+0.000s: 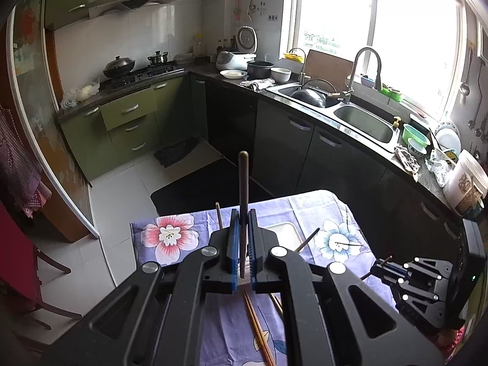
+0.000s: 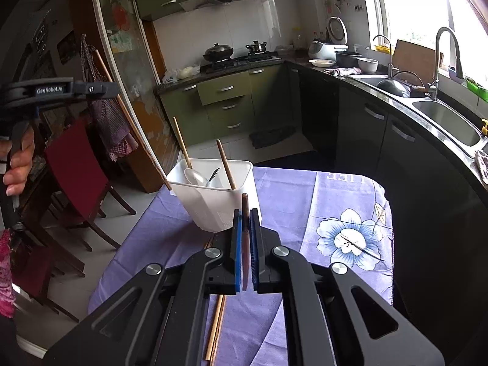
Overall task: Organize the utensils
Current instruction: 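Lift both chopsticks over the white caddy and open both grippers to drop them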
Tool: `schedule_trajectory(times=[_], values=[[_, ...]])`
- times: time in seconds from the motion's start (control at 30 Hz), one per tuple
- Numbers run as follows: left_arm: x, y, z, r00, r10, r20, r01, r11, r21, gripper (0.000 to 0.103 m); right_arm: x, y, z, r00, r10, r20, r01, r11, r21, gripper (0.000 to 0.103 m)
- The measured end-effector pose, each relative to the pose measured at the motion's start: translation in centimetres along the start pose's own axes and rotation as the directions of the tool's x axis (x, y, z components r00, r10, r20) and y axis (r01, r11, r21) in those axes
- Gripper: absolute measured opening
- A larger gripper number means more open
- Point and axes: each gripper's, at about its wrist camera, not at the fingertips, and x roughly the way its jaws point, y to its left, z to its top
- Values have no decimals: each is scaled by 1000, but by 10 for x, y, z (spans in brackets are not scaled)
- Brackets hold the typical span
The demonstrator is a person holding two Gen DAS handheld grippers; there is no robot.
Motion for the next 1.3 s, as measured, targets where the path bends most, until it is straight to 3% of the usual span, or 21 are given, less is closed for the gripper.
schedule_trajectory(times=[0.23,0.57,0.63,0.73,0.87,1.07,1.3], values=[[20,4,21,999,38,18,-37,999,-7,5,-4,-6,1,1000,0,0,0,1000,-1,6],[92,15,-17,992,41,-121,-42,999,-10,6,-82,17,71,986,31,167,-23,999,-45,6],[101,19,-26,990,34,-137,-36,999,-17,10,-92,22,88,980,44,192,-37,998,-41,6],[105,24,-36,990,28,-141,-31,999,-24,37,-97,30,110,973,43,225,-36,999,-37,6],[87,30,-40,995,10,-100,-13,999,-34,41,-86,36,133,968,66,241,-62,998,-24,6],[55,36,-47,999,15,-44,-16,1000,-22,49,-49,46,153,970,24,241,-23,1000,-7,6],[48,43,-67,998,2,-71,-3,1000,-14,49,14,47,150,988,-31,154,32,999,-4,6]])
